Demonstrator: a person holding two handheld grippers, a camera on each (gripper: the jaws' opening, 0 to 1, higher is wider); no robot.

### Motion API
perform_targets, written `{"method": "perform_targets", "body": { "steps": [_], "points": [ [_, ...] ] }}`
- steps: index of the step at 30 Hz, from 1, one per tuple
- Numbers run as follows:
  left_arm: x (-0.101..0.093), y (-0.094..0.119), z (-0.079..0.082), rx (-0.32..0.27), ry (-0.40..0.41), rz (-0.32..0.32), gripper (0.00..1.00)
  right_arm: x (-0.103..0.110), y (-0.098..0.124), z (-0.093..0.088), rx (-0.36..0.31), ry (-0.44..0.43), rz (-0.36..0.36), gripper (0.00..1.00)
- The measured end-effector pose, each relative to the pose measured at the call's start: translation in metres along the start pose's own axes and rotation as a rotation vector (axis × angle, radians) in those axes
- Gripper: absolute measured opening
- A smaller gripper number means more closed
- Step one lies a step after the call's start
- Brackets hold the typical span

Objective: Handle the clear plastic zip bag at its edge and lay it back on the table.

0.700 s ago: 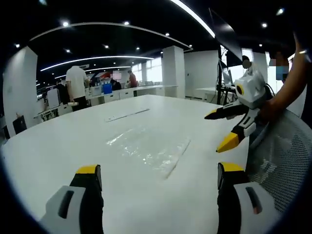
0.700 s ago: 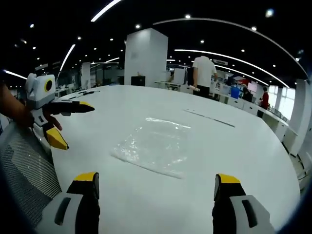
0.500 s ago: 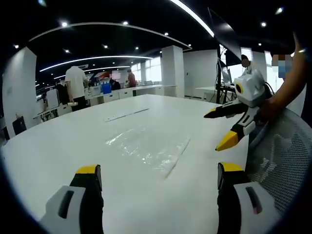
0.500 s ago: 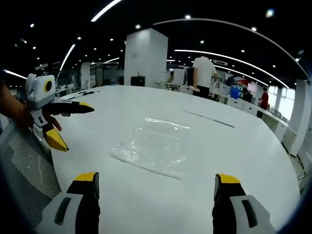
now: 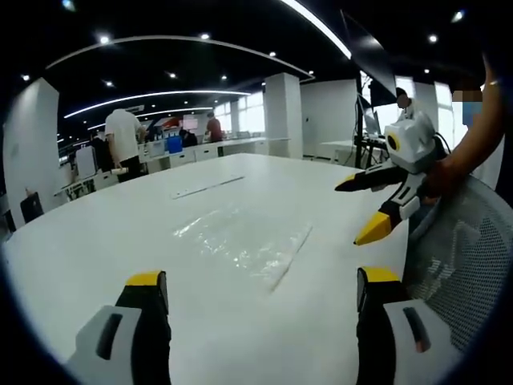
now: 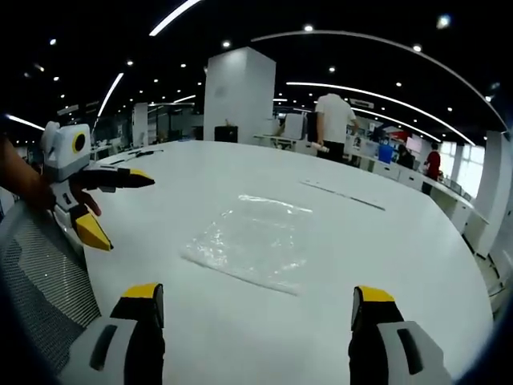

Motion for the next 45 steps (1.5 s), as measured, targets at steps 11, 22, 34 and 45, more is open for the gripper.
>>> {"method": "perform_targets", "body": {
  "steps": [11,22,34,45],
  "points": [
    [-0.0022,0.0016,0.0005,0.009,-0.017,-0.001,0.94,0.0001,0.0002,0.0006,0.001,0.003,0.0,0.98],
    [-0.0067,0.0003,-0.0027,0.023,-0.046,-0.023,0.89,-0.0047,-0.0003,-0.0009,-0.001,0.006,-0.009,0.97],
    [-0.0079,-0.0005,-0.004,0.029,-0.077,-0.027,0.81,-0.0031,-0.0009,-0.0012,0.007,0.014,-0.004,0.95],
    [-0.0089,0.0011,-0.0031,0.027,-0.074,-0.031,0.81,0.0031,0.0008,0.0018,0.014,0.014,0.004,0.94]
  ]
}}
Point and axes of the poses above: the point that each gripper's makers call its tool centre point, and the gripper's own axes: y roughly backward along the fingers, x roughly to its left, z roughly out of its top, the point moved 5 cm from there along y, roughly backward along the fingers, and after that the axes turned 8 degrees about z, right-handed, at the moved point
